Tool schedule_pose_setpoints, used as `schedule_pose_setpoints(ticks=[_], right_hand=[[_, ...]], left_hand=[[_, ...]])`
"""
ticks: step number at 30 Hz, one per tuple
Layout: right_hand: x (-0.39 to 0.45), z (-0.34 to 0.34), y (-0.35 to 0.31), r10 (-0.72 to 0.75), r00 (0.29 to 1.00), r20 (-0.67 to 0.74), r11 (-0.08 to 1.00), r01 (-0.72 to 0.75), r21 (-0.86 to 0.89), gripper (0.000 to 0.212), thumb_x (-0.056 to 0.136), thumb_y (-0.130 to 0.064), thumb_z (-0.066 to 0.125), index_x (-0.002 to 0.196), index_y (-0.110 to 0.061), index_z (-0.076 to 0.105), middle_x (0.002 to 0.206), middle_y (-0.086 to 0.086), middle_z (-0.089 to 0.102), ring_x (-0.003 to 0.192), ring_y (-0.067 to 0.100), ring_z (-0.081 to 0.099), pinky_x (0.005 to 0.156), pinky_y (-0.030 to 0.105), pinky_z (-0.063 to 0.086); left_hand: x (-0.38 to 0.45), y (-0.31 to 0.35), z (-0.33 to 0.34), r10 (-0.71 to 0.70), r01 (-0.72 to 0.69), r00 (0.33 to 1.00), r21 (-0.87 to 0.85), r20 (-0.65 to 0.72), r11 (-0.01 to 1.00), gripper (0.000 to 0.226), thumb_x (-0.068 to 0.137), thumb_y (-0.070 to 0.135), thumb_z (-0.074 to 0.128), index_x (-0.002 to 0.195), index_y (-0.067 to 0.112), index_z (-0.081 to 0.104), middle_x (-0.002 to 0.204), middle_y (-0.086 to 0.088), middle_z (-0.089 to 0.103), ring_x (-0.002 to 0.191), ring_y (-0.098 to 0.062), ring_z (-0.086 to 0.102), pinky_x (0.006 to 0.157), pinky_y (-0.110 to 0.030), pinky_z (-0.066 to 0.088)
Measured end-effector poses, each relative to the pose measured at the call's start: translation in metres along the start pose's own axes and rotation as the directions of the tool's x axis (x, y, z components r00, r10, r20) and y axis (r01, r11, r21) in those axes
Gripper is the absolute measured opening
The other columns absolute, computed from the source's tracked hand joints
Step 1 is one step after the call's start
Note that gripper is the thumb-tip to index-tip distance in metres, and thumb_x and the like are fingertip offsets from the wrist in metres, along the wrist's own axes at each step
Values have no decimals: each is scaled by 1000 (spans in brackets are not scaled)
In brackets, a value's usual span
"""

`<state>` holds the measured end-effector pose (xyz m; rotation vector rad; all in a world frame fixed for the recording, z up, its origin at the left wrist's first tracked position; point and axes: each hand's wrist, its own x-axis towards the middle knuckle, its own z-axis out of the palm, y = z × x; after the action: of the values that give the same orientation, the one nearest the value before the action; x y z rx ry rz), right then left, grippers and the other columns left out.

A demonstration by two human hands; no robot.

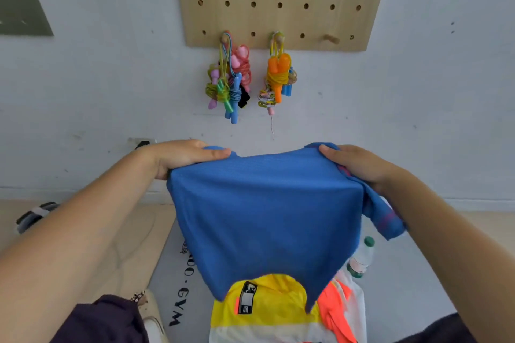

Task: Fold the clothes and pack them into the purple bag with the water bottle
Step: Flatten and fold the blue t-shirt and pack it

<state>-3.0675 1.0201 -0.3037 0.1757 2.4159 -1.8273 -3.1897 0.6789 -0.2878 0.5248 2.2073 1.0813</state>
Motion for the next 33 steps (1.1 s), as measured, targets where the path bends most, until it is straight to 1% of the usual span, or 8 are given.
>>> schedule_pose_setpoints(ticks=[7, 10, 13, 18, 26, 29, 31, 33], right_hand=[[32, -4, 17, 51, 992, -112, 976, -73, -204, 26, 85, -50, 66, 96, -29, 76, 97, -4, 76, 92, 16, 71, 82, 31, 54], [67, 19, 101, 153, 983, -105, 918, -181, -353, 30, 82, -49, 71, 98, -23, 74, 95, -1, 74, 90, 16, 68, 84, 33, 52], [93, 54, 216, 288, 957, -40, 833, -270, -483, 20, 84, -40, 72, 82, -20, 68, 78, -6, 65, 78, 14, 58, 70, 29, 42], [117, 89, 377, 475, 880, -28, 717, -405, -568, 26, 89, -26, 66, 69, -14, 54, 69, 5, 52, 73, 21, 46, 60, 33, 30], [175, 94, 446, 382, 921, -75, 720, -347, -601, 20, 88, -15, 66, 72, -10, 56, 64, 2, 48, 71, 23, 45, 59, 32, 18], [194, 94, 441, 252, 953, -167, 714, -300, -633, 12, 86, -14, 66, 79, -4, 62, 68, 6, 54, 75, 31, 54, 61, 32, 22], [197, 95, 437, 121, 946, -302, 669, -302, -679, 14, 85, -14, 62, 98, -8, 65, 87, 12, 65, 91, 36, 59, 73, 37, 36], [188, 99, 434, 22, 891, -454, 646, -359, -674, 32, 85, -15, 60, 116, -14, 60, 107, 12, 63, 108, 34, 53, 90, 44, 36]], left_hand=[[47, -10, 2, -60, 62, 998, 94, -21, 994, 65, 59, 68, 77, 94, 13, 72, 88, 0, 77, 78, -14, 73, 64, -24, 55], [104, -88, 47, -198, 189, 980, 226, 17, 956, 55, 65, 63, 79, 88, 13, 72, 87, 0, 75, 78, -13, 69, 74, -29, 53], [150, -192, 117, -317, 297, 948, 312, 14, 902, 48, 74, 57, 76, 79, 11, 65, 79, 1, 67, 69, -13, 58, 62, -28, 40], [196, -332, 207, -427, 418, 904, 202, 3, 886, 43, 80, 48, 74, 64, 17, 50, 64, 3, 52, 57, -13, 45, 52, -25, 33], [261, -391, 228, -324, 361, 916, 137, -236, 922, 38, 84, 34, 71, 59, 19, 47, 59, 5, 52, 57, -16, 46, 55, -32, 34], [277, -389, 220, -234, 276, 910, 79, -342, 958, 32, 88, 29, 69, 64, 20, 50, 64, 3, 51, 64, -22, 47, 61, -35, 36], [279, -389, 216, -163, 212, 906, 84, -391, 974, 10, 88, 23, 69, 94, 16, 64, 92, -3, 63, 89, -24, 56, 79, -35, 44], [271, -391, 216, -128, 182, 882, 76, -454, 980, 47, 84, 20, 73, 127, 14, 57, 121, -1, 54, 112, -15, 48, 96, -19, 36]])
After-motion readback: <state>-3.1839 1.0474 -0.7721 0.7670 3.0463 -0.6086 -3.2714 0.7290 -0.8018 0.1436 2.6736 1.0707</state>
